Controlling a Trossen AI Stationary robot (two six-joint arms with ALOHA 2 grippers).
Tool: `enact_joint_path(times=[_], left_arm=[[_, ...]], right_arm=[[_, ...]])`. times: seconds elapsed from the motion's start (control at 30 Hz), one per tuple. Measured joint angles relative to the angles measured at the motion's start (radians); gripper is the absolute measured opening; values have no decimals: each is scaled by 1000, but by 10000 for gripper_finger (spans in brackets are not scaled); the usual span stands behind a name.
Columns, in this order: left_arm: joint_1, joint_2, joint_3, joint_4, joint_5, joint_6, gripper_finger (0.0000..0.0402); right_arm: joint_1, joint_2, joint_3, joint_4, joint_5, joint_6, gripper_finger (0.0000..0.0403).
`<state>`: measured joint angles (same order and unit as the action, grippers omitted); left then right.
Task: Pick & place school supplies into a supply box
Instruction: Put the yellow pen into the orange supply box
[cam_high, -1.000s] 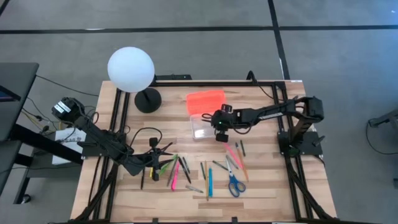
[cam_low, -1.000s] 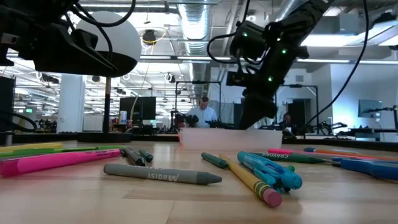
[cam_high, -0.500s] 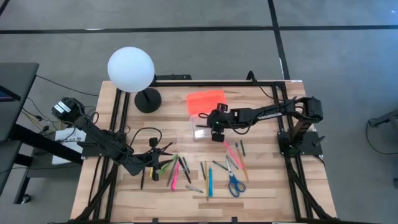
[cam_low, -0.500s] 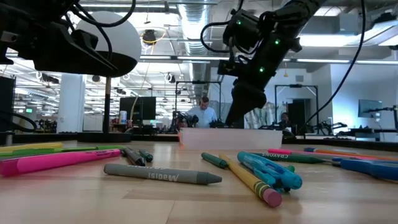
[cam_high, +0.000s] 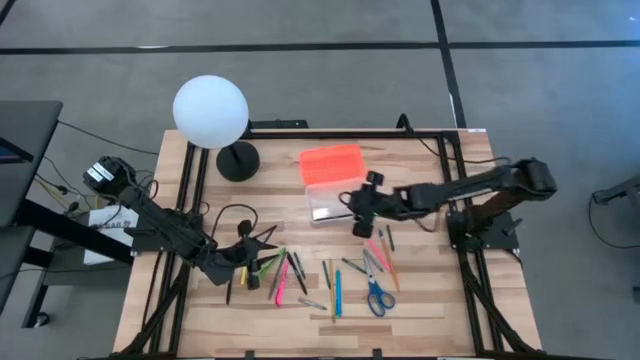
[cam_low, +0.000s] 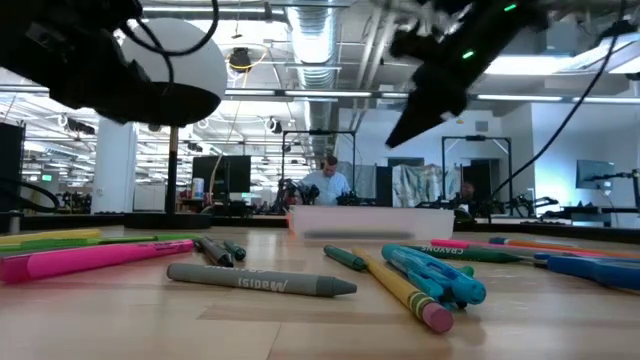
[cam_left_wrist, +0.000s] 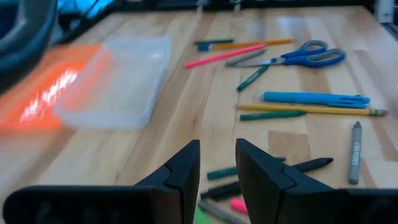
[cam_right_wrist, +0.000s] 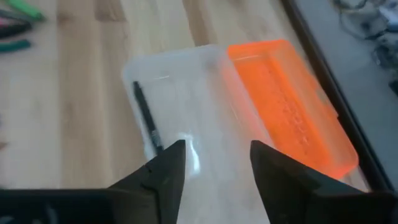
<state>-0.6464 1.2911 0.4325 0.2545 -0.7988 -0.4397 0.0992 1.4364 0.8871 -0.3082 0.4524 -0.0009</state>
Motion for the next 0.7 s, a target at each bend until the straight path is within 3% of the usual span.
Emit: enact_joint_path(times=[0.07, 0.17, 0.37, 0.53, 0.63, 0.7], left_arm=[[0, 0, 1, -42, 15, -90, 98], [0, 0, 1, -17, 97, -106, 98], [5, 0, 2, 163, 136, 126, 98], [33, 0, 7, 306, 144, 204, 98], [49, -1, 51, 233, 128, 114, 98], [53, -1, 101, 80, 100, -16, 97]], right_arm=[[55, -71, -59, 14, 28, 26, 167], [143, -175, -152, 67, 69, 35, 163], [288, -354, -323, 252, 113, 20, 160], [363, -449, -441, 466, 232, -43, 161], [376, -478, -493, 584, 259, -86, 160], [376, -484, -522, 625, 262, -94, 158]])
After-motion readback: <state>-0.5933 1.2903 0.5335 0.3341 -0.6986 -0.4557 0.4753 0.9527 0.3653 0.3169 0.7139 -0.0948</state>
